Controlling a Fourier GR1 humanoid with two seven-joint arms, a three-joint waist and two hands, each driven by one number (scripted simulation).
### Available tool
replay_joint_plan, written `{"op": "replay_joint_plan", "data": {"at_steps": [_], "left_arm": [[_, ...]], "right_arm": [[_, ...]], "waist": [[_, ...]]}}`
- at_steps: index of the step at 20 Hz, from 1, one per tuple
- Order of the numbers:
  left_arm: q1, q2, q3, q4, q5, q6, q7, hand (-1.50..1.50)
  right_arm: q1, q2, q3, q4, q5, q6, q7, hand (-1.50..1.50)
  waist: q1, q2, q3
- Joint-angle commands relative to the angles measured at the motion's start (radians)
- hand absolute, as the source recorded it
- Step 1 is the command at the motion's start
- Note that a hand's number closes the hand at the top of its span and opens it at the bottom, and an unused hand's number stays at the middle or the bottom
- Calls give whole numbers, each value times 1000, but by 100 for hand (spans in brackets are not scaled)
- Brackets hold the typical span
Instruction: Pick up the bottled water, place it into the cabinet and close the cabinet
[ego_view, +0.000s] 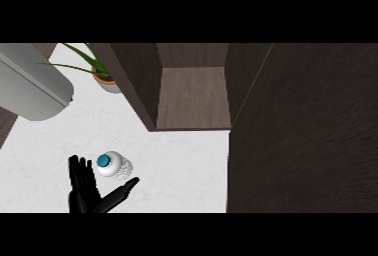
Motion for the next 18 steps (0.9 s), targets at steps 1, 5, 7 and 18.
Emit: {"op": "replay_joint_plan", "data": {"at_steps": [1,5,7,18], "left_arm": [[-22,-2,19,87,21,-19,-58,-150],[-100,0,83,174,60,-98,-89,-150],[-101,-1,68,258,113,-173,-181,-150],[-245,-1,109,415,176,-372,-246,150]], "right_arm": [[80,7,-13,-181,-83,12,50,-150],[85,13,-22,-202,-86,5,50,-150],[74,10,-47,-144,-101,14,18,-150],[15,4,-70,-88,-73,22,5,-150]], "waist": [[2,-1,1],[2,0,0],[2,0,0],[10,2,1]]}}
